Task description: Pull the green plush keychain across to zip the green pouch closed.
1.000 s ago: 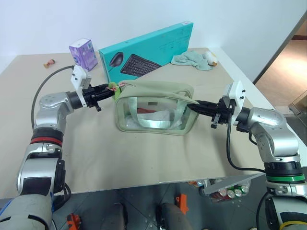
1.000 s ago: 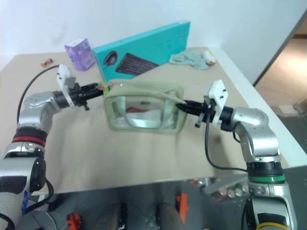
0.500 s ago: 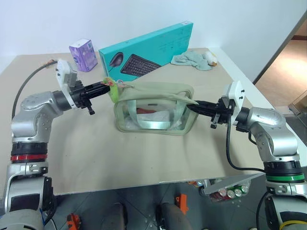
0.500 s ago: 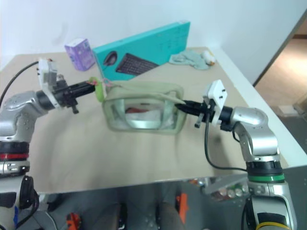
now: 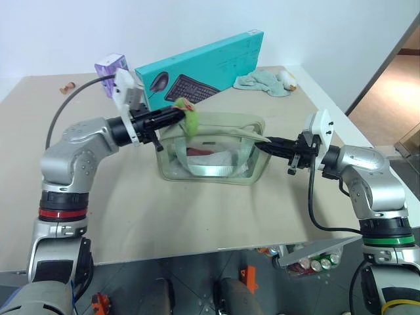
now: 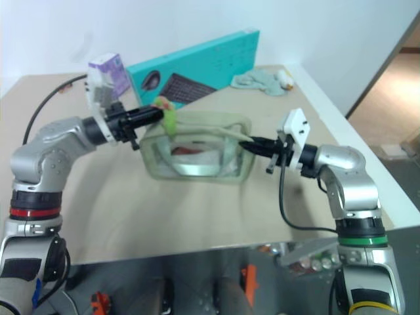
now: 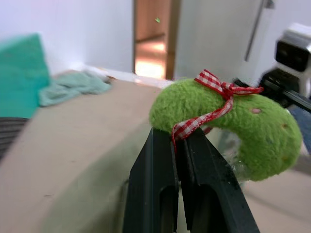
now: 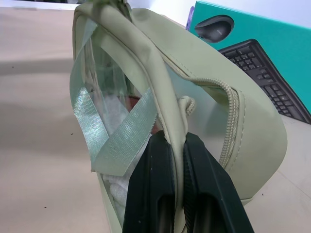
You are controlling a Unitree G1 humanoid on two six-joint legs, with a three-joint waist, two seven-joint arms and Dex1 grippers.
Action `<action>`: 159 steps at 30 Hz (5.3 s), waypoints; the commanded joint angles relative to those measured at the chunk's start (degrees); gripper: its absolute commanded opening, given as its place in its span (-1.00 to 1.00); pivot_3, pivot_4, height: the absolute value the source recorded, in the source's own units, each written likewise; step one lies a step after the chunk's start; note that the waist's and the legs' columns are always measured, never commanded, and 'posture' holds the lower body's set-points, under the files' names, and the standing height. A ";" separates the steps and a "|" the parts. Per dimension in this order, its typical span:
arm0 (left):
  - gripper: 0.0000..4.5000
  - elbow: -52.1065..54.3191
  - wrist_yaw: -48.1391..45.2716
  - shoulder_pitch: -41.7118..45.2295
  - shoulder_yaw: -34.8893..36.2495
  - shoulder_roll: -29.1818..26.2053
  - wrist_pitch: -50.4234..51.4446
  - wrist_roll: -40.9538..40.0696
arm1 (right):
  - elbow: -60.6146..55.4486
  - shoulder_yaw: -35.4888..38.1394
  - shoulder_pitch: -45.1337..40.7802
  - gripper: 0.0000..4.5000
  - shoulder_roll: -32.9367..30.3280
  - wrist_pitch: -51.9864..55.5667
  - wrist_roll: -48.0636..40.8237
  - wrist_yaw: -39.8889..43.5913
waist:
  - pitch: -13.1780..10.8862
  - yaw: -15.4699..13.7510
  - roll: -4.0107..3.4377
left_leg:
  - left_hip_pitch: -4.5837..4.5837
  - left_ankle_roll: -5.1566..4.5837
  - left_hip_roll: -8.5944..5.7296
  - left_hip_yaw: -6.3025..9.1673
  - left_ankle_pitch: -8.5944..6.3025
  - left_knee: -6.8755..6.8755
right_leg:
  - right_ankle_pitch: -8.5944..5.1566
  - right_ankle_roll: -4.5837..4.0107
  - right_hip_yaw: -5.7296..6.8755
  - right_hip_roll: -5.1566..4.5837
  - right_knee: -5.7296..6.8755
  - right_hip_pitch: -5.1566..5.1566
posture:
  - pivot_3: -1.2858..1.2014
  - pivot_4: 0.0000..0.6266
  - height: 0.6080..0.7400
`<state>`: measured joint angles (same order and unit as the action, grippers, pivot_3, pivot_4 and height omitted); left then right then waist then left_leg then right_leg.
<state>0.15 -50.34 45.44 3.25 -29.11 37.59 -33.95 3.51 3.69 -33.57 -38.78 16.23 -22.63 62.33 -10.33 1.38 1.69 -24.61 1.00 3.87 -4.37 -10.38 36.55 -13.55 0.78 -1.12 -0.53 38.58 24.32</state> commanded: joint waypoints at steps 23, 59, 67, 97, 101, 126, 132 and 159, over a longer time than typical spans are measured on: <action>0.99 9.97 -9.71 -3.53 -0.93 -15.94 3.55 2.52 | 0.02 -0.46 -1.39 -1.00 0.79 -1.34 0.36 -0.40 | 0.00 0.51 0.00 | 0.03 0.00 0.00 -0.01 0.00 -0.03 | -0.01 -0.03 -0.03 0.01 0.01 0.02 | 0.03 -0.52 1.00; -1.00 11.79 6.10 -17.62 2.39 -3.31 -7.22 6.30 | -1.46 -0.02 -1.15 -0.74 0.12 0.52 -1.65 0.44 | 0.01 0.51 0.02 | 0.10 0.00 0.00 -0.05 0.00 0.00 | 0.02 -0.05 -0.08 -0.01 0.08 -0.01 | 0.03 -0.52 1.00; -1.00 13.36 7.06 -17.98 1.99 -3.13 -6.30 5.74 | -3.33 1.47 -1.92 0.39 -1.11 2.01 -2.75 0.01 | 0.00 0.34 0.02 | 0.07 0.00 -0.01 -0.05 0.00 0.00 | 0.01 -0.03 -0.08 -0.03 0.07 -0.01 | 0.03 -0.52 1.00; -1.00 17.62 11.66 -18.53 0.40 -0.96 -3.53 4.74 | -0.57 -9.95 -16.48 0.99 11.35 -3.45 2.86 -1.96 | 0.02 -0.24 0.04 | -0.05 -0.01 -0.11 -0.02 0.00 0.01 | -0.02 0.01 0.03 -0.21 0.06 0.03 | 0.03 -0.52 1.00; -1.00 17.68 11.99 -18.59 0.21 -0.74 -3.53 4.74 | 1.79 -10.98 -16.60 0.66 11.82 -5.66 5.01 -1.72 | 0.02 -0.25 0.04 | -0.06 -0.01 -0.11 -0.01 0.01 0.01 | -0.02 0.01 0.04 -0.21 0.06 0.03 | 0.03 -0.52 1.00; -1.00 17.68 12.77 -18.74 -0.01 0.04 -2.74 4.40 | 0.96 -5.81 -17.30 -0.96 11.10 -3.03 3.06 -4.14 | 0.02 -0.27 0.04 | -0.06 -0.01 -0.15 -0.01 0.01 0.01 | -0.02 0.01 0.05 -0.27 0.06 0.03 | 0.03 -0.52 1.00; -1.00 17.42 14.06 -18.18 -0.01 0.59 -2.12 4.61 | 0.55 -3.91 -19.75 -0.96 8.64 -4.50 3.41 -4.94 | 0.02 -0.28 0.04 | -0.06 -0.01 -0.19 -0.01 0.01 0.01 | -0.03 0.03 0.05 -0.31 0.06 0.03 | 0.03 -0.52 1.00; -1.00 15.95 17.12 -15.54 -0.64 3.24 0.37 5.04 | 5.17 -3.09 -24.72 -0.96 4.31 -10.36 6.02 -5.48 | 0.01 -0.24 0.04 | -0.08 -0.01 -0.20 -0.02 0.00 -0.04 | -0.04 0.03 0.04 -0.32 0.04 0.06 | 0.03 -0.52 1.00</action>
<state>15.25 -34.07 29.11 1.53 -25.76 37.56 -28.66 8.71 -1.77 -57.32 -32.90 7.66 -17.07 57.35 -10.32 1.14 1.74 -24.69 0.99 3.67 -4.38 -10.38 36.51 -13.59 0.82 -1.07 -0.85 38.61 24.38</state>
